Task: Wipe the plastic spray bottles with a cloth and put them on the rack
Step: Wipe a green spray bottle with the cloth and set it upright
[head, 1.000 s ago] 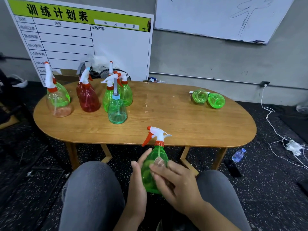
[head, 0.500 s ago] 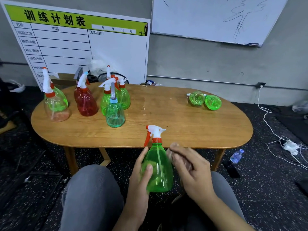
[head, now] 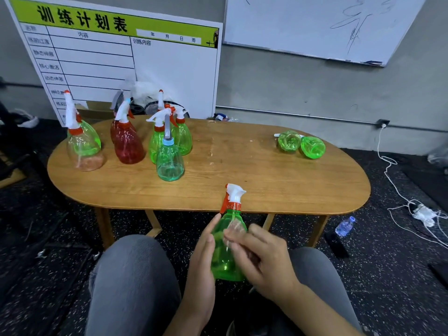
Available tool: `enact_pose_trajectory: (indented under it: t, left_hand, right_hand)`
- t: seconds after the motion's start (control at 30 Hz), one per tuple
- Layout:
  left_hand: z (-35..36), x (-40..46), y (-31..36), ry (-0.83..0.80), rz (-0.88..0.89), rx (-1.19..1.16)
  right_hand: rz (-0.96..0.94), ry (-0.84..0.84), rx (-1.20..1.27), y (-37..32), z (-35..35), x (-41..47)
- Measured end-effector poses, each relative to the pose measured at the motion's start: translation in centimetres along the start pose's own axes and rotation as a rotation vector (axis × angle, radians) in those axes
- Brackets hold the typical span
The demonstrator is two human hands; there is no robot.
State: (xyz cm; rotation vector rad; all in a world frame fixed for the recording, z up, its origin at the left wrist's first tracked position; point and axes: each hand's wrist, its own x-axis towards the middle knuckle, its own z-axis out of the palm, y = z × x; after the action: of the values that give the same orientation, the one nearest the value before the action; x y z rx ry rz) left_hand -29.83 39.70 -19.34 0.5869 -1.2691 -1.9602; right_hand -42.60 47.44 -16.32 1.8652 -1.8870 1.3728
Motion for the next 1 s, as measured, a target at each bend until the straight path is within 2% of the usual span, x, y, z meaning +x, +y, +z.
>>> enact_pose_trajectory:
  t: [0.17, 0.23, 0.3, 0.43, 0.5, 0.57, 0.77, 1.0]
  left_hand:
    - [0.2, -0.1, 0.6, 0.004, 0.008, 0.010]
    - [0.3, 0.0, 0.8, -0.003, 0.015, 0.024]
    - [0.4, 0.0, 0.7, -0.008, 0.029, 0.033]
    - [0.6, 0.3, 0.3, -0.038, 0.046, 0.110]
    - [0.4, 0.3, 0.1, -0.040, 0.047, 0.127]
    - [-0.1, 0.5, -0.2, -0.022, 0.048, 0.102]
    - [-0.2, 0.3, -0.4, 0.016, -0.008, -0.025]
    - [0.1, 0.1, 0.2, 0.013, 0.011, -0.003]
  right_hand:
    - [-0.342, -0.179, -0.103, -0.3, -1.1, -3.0]
    - [-0.377, -0.200, -0.111, -0.5, -1.4, -3.3]
    - [-0.290, -0.140, -0.053, -0.8, -1.7, -2.4]
    - [0.055, 0.093, -0.009, -0.1, -1.8, 1.8]
    - [0.164, 0.074, -0.041, 0.5, -1.1, 3.4]
    - [0.178, 0.019, -0.088, 0.5, 0.1, 3.7]
    - [-0.018, -0.054, -0.070, -0.6, 0.7, 0.7]
    - [-0.316, -0.248, -0.126, -1.2, -0.6, -1.3]
